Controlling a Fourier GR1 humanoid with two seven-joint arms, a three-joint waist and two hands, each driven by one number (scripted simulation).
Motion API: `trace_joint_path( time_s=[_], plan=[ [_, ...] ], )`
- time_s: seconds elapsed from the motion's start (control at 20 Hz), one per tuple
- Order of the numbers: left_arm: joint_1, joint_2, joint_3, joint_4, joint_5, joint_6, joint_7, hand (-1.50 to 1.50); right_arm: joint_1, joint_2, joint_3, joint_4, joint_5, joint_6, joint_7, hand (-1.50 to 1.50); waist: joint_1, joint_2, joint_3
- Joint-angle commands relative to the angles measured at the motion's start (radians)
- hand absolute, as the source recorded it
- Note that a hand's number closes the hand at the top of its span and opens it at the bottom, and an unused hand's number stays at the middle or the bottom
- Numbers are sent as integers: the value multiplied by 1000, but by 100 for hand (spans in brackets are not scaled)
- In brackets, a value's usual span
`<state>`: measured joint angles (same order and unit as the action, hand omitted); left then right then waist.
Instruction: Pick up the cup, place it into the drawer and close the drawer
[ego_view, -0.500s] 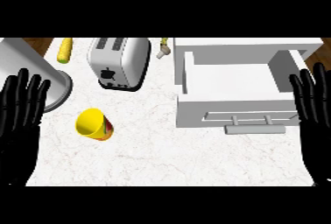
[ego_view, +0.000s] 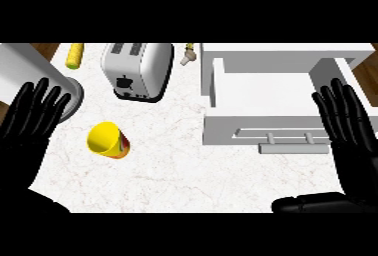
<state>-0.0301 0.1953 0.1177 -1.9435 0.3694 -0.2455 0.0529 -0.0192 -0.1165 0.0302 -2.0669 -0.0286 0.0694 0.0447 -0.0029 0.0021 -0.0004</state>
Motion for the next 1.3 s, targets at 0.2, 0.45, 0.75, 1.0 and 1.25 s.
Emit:
trace_joint_path(
  time_s=[0.2, 0.45, 0.75, 1.0, 1.25],
  plan=[
    [-75, 92, 141, 270, 166, -139, 3, -150, -130, 14, 12, 124, 7, -3, 66, -150, 5, 0, 0],
    [-91, 55, 97, 447, 0, -148, -127, -150, -35, -25, -41, 95, -34, 70, -7, -150, -3, -1, 0],
    [-177, 85, 122, 731, -80, -198, -264, -150, -206, -56, -92, 224, -51, 85, 13, -150, -2, 1, 0],
    [-181, 94, 135, 869, -149, -196, -381, -150, -191, -57, -106, 189, -65, 95, 33, -150, -1, -1, 0],
    [-224, 89, 125, 1137, -252, -195, -582, -150, -239, -39, -95, 190, -48, 62, 65, -150, -7, 2, -1]
  ],
)
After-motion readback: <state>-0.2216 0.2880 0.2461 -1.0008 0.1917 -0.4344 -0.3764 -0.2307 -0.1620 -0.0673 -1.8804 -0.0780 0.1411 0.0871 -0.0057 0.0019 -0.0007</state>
